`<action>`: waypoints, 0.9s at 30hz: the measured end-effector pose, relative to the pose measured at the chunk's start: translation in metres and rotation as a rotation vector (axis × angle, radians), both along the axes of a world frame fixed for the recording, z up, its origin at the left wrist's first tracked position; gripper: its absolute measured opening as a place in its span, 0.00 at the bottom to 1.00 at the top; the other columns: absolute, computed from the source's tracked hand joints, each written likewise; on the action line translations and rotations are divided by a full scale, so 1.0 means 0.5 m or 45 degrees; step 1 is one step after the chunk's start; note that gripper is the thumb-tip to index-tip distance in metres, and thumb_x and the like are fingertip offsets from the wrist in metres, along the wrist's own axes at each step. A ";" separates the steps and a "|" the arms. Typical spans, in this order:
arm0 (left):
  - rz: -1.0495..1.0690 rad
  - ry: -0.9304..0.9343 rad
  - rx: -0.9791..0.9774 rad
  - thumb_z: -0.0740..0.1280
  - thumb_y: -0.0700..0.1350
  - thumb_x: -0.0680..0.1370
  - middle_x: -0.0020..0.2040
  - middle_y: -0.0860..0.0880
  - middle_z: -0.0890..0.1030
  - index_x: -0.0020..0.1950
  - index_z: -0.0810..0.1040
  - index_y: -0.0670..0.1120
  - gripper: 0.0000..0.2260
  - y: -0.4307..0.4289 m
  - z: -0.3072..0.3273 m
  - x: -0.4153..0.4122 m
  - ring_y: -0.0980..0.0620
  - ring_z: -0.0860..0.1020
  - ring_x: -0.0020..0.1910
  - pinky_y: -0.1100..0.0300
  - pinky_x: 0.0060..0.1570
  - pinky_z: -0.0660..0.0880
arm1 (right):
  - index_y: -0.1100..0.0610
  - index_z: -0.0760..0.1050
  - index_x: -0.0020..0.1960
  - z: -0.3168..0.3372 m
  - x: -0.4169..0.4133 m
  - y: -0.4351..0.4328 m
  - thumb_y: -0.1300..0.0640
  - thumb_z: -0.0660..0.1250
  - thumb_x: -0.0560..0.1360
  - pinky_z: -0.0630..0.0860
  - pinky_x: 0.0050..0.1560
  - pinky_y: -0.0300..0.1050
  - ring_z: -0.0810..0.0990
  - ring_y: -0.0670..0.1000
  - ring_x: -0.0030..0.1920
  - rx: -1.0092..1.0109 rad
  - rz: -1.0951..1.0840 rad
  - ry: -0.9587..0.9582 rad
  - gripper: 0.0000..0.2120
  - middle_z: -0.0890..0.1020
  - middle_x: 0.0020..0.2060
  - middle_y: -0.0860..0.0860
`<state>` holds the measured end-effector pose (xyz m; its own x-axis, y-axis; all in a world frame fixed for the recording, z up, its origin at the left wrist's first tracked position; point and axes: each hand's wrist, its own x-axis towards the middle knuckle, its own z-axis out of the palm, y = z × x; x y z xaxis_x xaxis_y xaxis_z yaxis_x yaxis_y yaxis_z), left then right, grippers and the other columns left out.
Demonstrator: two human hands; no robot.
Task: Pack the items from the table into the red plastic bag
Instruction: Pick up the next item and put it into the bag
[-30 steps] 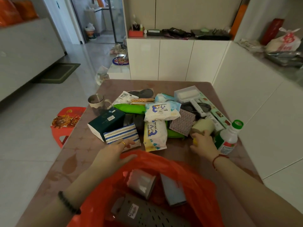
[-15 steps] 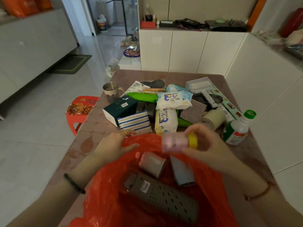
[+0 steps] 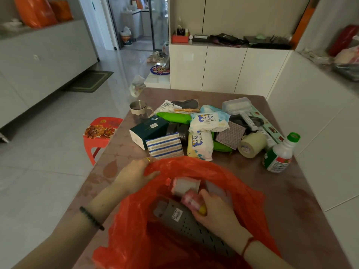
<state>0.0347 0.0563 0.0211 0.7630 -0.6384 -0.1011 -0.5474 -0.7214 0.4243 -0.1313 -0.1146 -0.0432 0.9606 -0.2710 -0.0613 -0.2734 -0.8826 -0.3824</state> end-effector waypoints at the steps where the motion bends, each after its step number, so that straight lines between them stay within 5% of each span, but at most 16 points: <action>1: -0.004 -0.002 -0.012 0.63 0.50 0.77 0.52 0.48 0.78 0.59 0.74 0.45 0.14 -0.002 -0.001 0.000 0.54 0.73 0.45 0.62 0.44 0.68 | 0.53 0.68 0.58 0.004 0.001 0.001 0.44 0.60 0.75 0.64 0.38 0.39 0.76 0.51 0.51 -0.081 0.017 0.016 0.17 0.78 0.50 0.52; 6: -0.031 0.010 -0.101 0.63 0.48 0.77 0.44 0.53 0.74 0.56 0.75 0.46 0.10 -0.009 -0.004 0.008 0.56 0.71 0.41 0.66 0.39 0.65 | 0.50 0.73 0.38 0.000 0.011 -0.011 0.45 0.66 0.72 0.59 0.28 0.35 0.80 0.52 0.45 -0.302 -0.021 -0.029 0.11 0.82 0.42 0.55; 8: -0.050 0.028 -0.131 0.64 0.48 0.77 0.43 0.54 0.73 0.52 0.74 0.50 0.05 -0.012 -0.009 0.014 0.58 0.70 0.39 0.70 0.35 0.65 | 0.55 0.77 0.49 -0.002 0.017 -0.013 0.48 0.62 0.76 0.72 0.42 0.42 0.76 0.53 0.56 -0.233 -0.003 0.147 0.12 0.77 0.56 0.56; 11: -0.064 0.061 -0.176 0.64 0.47 0.77 0.41 0.57 0.74 0.44 0.69 0.57 0.06 -0.018 -0.014 0.023 0.61 0.72 0.36 0.74 0.34 0.65 | 0.55 0.74 0.59 0.025 0.027 -0.021 0.52 0.60 0.77 0.74 0.56 0.44 0.72 0.51 0.60 -0.108 0.128 0.263 0.13 0.71 0.62 0.51; 14: -0.039 0.084 -0.222 0.65 0.45 0.77 0.36 0.64 0.70 0.37 0.64 0.62 0.15 -0.024 -0.013 0.030 0.66 0.75 0.34 0.77 0.34 0.68 | 0.50 0.73 0.62 0.099 0.069 -0.041 0.53 0.64 0.76 0.71 0.57 0.36 0.73 0.43 0.55 0.180 0.196 -0.011 0.15 0.74 0.57 0.45; 18: -0.019 0.167 -0.312 0.68 0.44 0.75 0.29 0.66 0.76 0.36 0.66 0.62 0.16 -0.029 -0.022 0.048 0.78 0.73 0.39 0.79 0.37 0.68 | 0.54 0.78 0.56 0.176 0.187 -0.104 0.59 0.70 0.71 0.72 0.41 0.29 0.78 0.43 0.42 0.505 0.013 -0.446 0.13 0.81 0.47 0.50; 22: -0.077 0.282 -0.345 0.69 0.50 0.73 0.40 0.61 0.81 0.42 0.72 0.62 0.07 -0.042 -0.028 0.080 0.63 0.78 0.45 0.72 0.42 0.74 | 0.53 0.67 0.68 0.150 0.339 -0.163 0.53 0.71 0.70 0.72 0.61 0.48 0.74 0.52 0.62 0.232 0.187 -0.137 0.29 0.75 0.63 0.53; 24: -0.105 0.317 -0.328 0.68 0.53 0.73 0.45 0.57 0.80 0.44 0.74 0.60 0.04 -0.047 -0.039 0.098 0.57 0.79 0.45 0.64 0.46 0.77 | 0.54 0.62 0.71 0.118 0.406 -0.169 0.52 0.72 0.70 0.68 0.65 0.48 0.70 0.53 0.66 0.101 0.340 0.007 0.33 0.71 0.67 0.53; 27: -0.128 0.302 -0.319 0.67 0.51 0.74 0.43 0.58 0.79 0.42 0.73 0.61 0.05 -0.052 -0.053 0.113 0.59 0.77 0.45 0.68 0.43 0.74 | 0.54 0.60 0.72 0.065 0.491 -0.156 0.53 0.72 0.70 0.66 0.67 0.48 0.67 0.53 0.68 -0.041 0.497 0.147 0.36 0.68 0.70 0.53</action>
